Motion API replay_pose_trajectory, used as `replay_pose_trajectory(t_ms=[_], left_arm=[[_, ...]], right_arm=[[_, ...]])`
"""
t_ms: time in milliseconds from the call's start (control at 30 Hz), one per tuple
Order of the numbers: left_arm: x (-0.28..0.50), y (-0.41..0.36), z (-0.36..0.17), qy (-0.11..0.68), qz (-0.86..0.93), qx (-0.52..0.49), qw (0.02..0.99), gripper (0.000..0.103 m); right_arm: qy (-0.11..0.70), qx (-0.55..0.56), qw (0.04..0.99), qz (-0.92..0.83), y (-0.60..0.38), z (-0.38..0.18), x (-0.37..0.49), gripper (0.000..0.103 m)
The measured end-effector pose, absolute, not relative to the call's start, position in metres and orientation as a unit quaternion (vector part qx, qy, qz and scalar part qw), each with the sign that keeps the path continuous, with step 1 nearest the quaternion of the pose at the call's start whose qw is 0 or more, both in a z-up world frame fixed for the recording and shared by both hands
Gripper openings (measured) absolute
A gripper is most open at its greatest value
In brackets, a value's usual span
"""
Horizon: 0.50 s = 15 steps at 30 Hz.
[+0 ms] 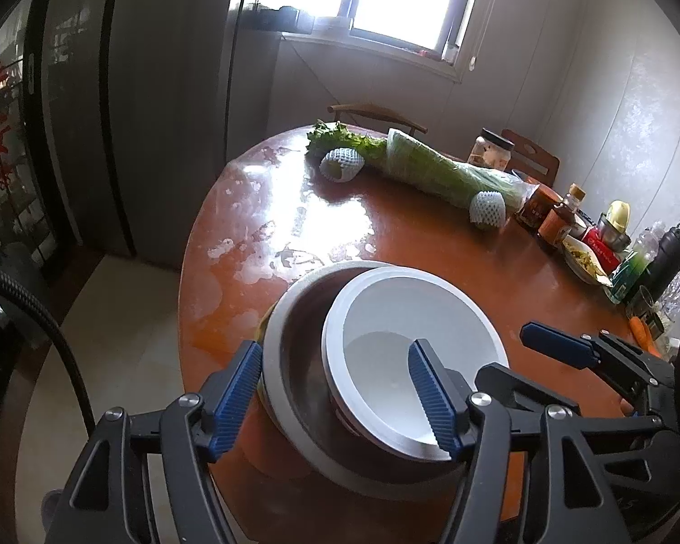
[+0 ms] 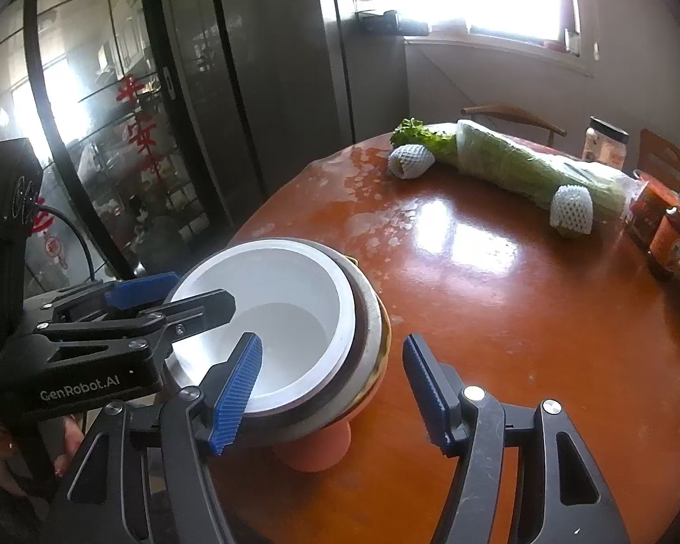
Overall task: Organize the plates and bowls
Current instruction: 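Lower the bowl stack onto the steel plate and open both grippers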
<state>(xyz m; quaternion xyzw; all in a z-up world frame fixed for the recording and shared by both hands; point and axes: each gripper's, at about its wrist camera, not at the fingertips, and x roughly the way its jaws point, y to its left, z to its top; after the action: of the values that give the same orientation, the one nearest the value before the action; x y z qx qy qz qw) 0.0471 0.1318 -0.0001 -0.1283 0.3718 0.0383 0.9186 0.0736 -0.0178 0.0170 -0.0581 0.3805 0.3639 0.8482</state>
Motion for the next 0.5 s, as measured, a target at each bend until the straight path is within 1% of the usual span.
replay_pose_trajectory(t_ms=[100,167,400,500], left_arm=[[0.042,0.129,0.006,0.365,0.039,-0.125,0.922,0.069],[0.038,0.126,0.011,0.36,0.04,-0.12,0.924,0.073],[0.026,0.119,0.024,0.349,0.047,-0.111,0.929,0.074],[0.022,0.115,0.028,0.345,0.051,-0.108,0.931,0.077]], right_arm=[[0.376,-0.058,0.851,0.362,-0.021,0.022,0.07,0.067],[0.372,-0.057,0.853,0.361,-0.024,0.026,0.066,0.071],[0.357,-0.058,0.86,0.359,-0.033,0.038,0.055,0.073],[0.351,-0.059,0.863,0.358,-0.037,0.044,0.049,0.074]])
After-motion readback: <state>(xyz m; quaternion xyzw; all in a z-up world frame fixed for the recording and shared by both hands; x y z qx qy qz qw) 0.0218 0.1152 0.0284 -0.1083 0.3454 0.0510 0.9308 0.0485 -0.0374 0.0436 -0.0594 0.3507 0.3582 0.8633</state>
